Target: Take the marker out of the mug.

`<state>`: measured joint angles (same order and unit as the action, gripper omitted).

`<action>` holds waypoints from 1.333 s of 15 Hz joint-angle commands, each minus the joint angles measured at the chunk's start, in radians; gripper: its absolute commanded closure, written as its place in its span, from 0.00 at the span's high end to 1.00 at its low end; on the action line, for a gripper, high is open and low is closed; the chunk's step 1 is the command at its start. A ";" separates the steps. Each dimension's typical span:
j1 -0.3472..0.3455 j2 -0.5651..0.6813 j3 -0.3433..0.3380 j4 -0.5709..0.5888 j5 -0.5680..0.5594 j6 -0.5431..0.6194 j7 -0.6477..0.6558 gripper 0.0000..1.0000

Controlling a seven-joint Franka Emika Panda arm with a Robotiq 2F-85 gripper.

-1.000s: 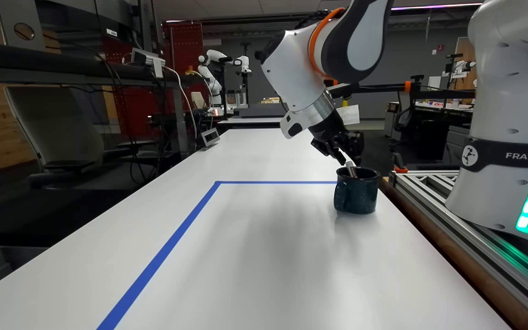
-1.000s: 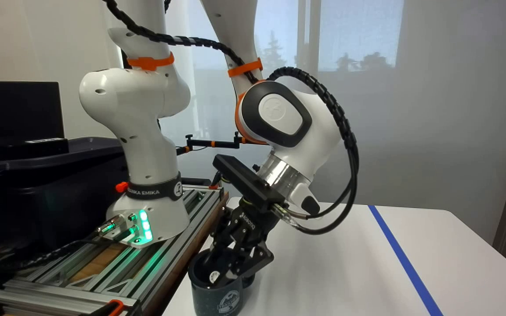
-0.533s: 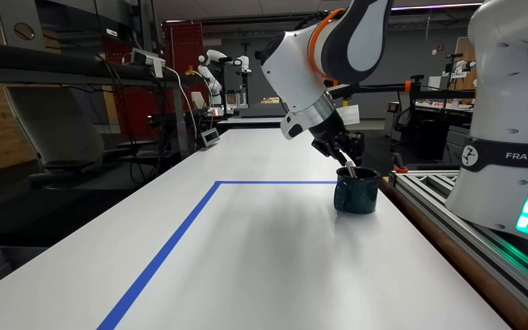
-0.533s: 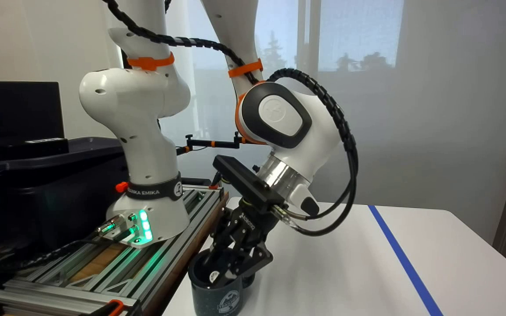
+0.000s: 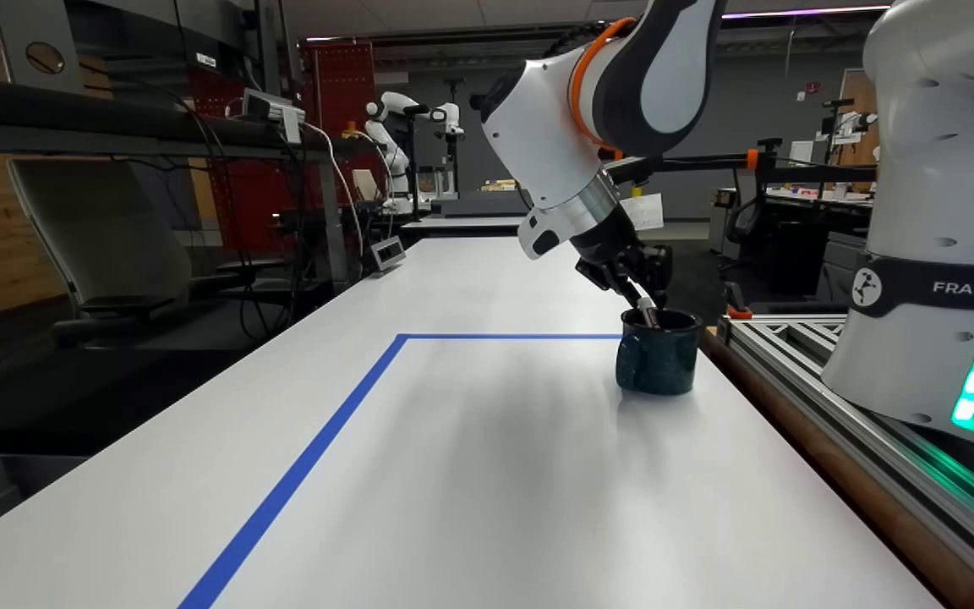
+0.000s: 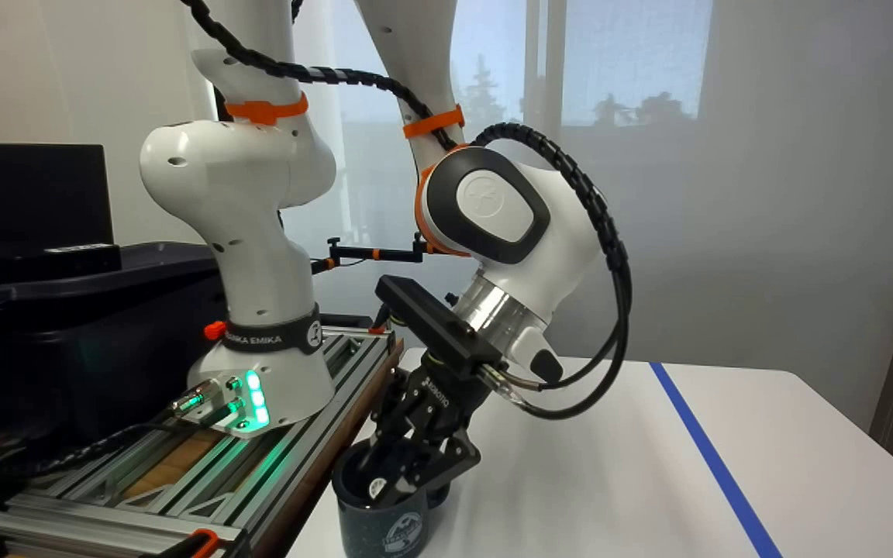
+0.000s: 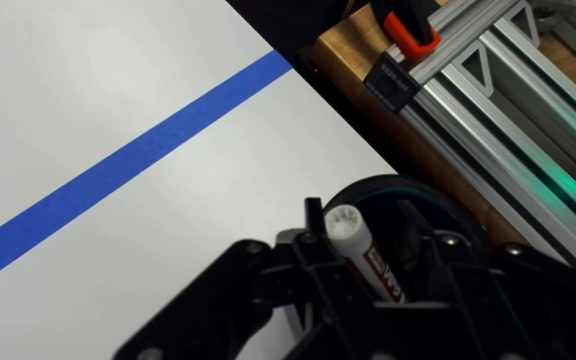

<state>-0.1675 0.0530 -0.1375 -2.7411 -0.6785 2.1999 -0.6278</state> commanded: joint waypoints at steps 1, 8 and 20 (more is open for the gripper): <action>0.002 -0.007 -0.003 -0.010 0.012 0.011 -0.011 0.12; 0.002 -0.016 -0.003 -0.007 0.018 0.004 -0.026 0.06; -0.001 -0.181 -0.021 -0.016 0.168 -0.056 -0.248 0.06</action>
<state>-0.1682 -0.0374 -0.1435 -2.7409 -0.5613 2.1874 -0.7976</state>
